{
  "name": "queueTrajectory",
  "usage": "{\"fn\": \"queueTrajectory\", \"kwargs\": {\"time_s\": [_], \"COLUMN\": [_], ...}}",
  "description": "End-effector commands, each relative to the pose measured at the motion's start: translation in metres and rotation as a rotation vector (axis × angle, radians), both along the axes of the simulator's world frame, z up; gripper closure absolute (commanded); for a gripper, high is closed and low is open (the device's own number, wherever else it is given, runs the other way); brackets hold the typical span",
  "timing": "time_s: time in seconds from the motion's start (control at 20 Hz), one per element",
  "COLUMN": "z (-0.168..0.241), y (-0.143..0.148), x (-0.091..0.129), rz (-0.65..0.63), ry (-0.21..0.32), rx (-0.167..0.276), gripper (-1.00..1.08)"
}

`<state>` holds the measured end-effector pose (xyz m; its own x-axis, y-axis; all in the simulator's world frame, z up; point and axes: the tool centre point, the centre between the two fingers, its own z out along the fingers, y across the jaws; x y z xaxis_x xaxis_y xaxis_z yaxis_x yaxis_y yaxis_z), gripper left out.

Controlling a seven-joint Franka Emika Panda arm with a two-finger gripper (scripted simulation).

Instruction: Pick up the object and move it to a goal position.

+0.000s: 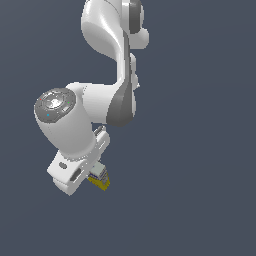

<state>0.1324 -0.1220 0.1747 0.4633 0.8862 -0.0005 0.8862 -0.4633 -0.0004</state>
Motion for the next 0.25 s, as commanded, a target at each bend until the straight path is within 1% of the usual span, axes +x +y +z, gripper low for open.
{"fn": "queueTrajectory", "kwargs": {"time_s": [0.0, 0.2], "z": [0.0011, 0.0015], "y": [-0.0032, -0.0046], "x": [0.0021, 0.0031], "rz": [0.001, 0.001], "ry": [0.000, -0.001], "rx": [0.000, 0.000], "gripper": [1.08, 1.08]}}
